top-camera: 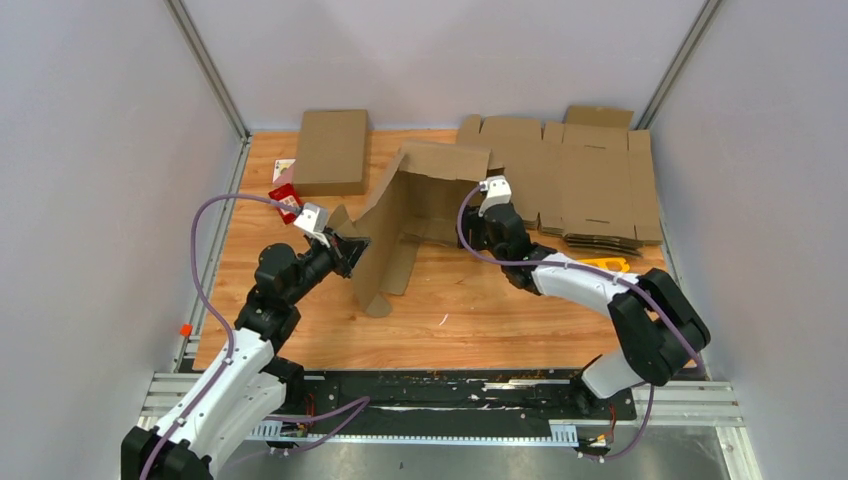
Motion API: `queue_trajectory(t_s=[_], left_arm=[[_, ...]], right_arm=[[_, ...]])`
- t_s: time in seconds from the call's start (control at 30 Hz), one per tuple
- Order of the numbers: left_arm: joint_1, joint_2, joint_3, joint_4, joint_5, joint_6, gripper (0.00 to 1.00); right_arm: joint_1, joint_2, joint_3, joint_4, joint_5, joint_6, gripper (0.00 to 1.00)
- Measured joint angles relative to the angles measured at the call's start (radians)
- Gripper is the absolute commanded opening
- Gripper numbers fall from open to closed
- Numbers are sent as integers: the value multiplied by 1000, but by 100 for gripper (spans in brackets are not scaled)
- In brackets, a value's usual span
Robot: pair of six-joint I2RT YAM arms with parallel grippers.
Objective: Fold the paper box
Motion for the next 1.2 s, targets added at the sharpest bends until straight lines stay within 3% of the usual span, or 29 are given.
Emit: queue_trajectory(t_s=[0.17, 0.5, 0.63, 0.83, 1.2], left_arm=[[0, 7, 0, 6, 0, 0, 0], [0, 16, 0, 16, 3, 0, 0], [0, 26, 0, 26, 9, 0, 0], [0, 26, 0, 27, 10, 0, 0], [0, 28, 2, 29, 13, 0, 0]], right_arm=[[-42, -89, -72, 15, -16, 1, 100], [-258, -118, -155, 153, -235, -34, 100], [-267, -3, -123, 246, -363, -81, 100], [-276, 164, -1, 257, -492, -114, 100], [-285, 182, 5, 333, -661, -117, 100]])
